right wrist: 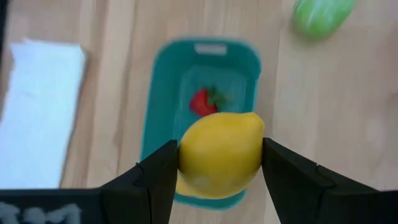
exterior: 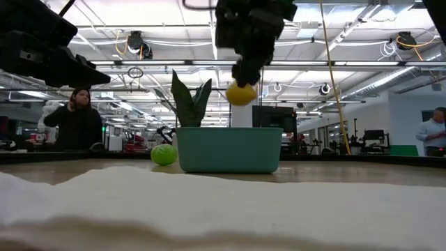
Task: Pick and placing Produce into tupperware
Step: Put the yellow lemon into the blue container
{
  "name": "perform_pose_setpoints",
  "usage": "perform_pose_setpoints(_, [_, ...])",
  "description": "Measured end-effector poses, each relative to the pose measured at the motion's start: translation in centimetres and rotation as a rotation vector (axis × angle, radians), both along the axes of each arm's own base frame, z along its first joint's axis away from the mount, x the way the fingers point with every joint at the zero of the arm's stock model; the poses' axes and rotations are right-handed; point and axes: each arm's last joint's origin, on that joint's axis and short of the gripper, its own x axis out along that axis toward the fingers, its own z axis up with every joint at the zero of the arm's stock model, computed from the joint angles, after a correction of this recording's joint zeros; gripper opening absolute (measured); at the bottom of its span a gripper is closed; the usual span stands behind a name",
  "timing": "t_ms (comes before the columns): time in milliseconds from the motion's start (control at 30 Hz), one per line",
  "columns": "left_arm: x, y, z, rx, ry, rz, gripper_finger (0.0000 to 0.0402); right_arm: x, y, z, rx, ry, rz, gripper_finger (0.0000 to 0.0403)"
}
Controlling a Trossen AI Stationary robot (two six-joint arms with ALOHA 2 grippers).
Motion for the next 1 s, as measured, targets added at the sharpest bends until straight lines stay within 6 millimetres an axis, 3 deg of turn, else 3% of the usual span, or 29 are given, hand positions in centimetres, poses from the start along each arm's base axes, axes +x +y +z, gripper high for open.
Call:
perform_pose_setpoints(300, [0.0, 0.0, 0.0, 0.0, 0.001, 0.0, 0.0026, 1.3, -0.3, -4.0, 0.055, 0.093, 0.054, 0.0199])
perform_pose_setpoints(1000, [0.0, 0.0, -0.2, 0.006, 0.021, -0.002, 0.0026, 1.9, -0.2, -3.9, 0.067, 0.007, 0.114, 0.0199])
